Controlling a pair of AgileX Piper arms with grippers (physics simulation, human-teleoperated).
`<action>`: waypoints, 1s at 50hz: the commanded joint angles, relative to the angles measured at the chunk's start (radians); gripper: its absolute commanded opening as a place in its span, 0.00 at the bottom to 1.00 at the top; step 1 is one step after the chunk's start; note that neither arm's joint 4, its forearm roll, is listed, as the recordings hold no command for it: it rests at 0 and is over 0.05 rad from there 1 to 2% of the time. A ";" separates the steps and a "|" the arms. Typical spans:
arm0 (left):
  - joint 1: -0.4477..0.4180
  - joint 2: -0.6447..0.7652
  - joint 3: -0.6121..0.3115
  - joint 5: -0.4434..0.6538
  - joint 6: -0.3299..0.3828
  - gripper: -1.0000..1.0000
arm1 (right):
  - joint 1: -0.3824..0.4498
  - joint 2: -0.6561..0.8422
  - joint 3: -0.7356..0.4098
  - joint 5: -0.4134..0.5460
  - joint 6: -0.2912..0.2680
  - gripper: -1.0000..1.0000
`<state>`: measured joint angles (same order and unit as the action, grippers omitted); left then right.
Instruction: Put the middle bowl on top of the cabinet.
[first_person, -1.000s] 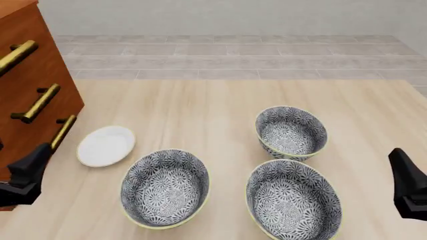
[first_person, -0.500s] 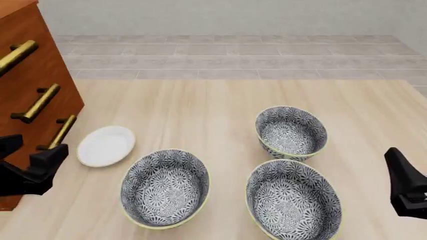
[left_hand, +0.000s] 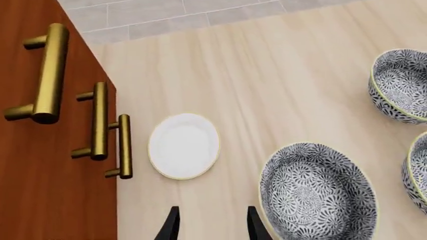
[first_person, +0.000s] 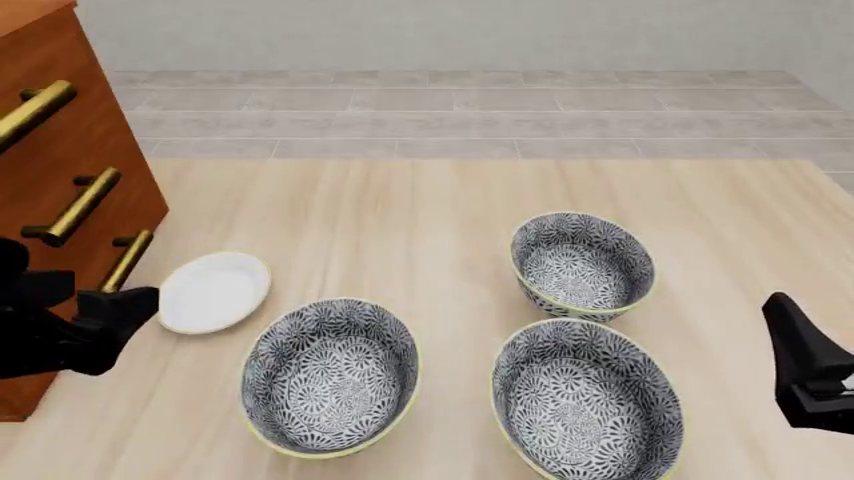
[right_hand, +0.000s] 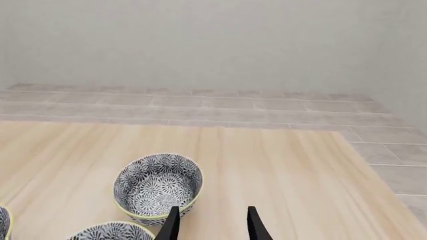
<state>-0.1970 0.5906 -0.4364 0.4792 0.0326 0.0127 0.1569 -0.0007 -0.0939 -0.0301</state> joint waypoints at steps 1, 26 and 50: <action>-0.035 0.011 -0.017 0.056 -0.038 1.00 | 0.004 0.023 0.000 -0.016 -0.003 1.00; -0.110 0.069 -0.016 0.083 -0.152 1.00 | 0.003 0.003 0.000 0.008 -0.001 1.00; -0.185 0.116 -0.038 0.056 -0.209 1.00 | 0.001 0.031 0.000 -0.015 0.002 1.00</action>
<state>-0.3547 0.6795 -0.4703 0.5526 -0.1524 0.0147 0.1788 -0.0005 -0.1010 -0.0294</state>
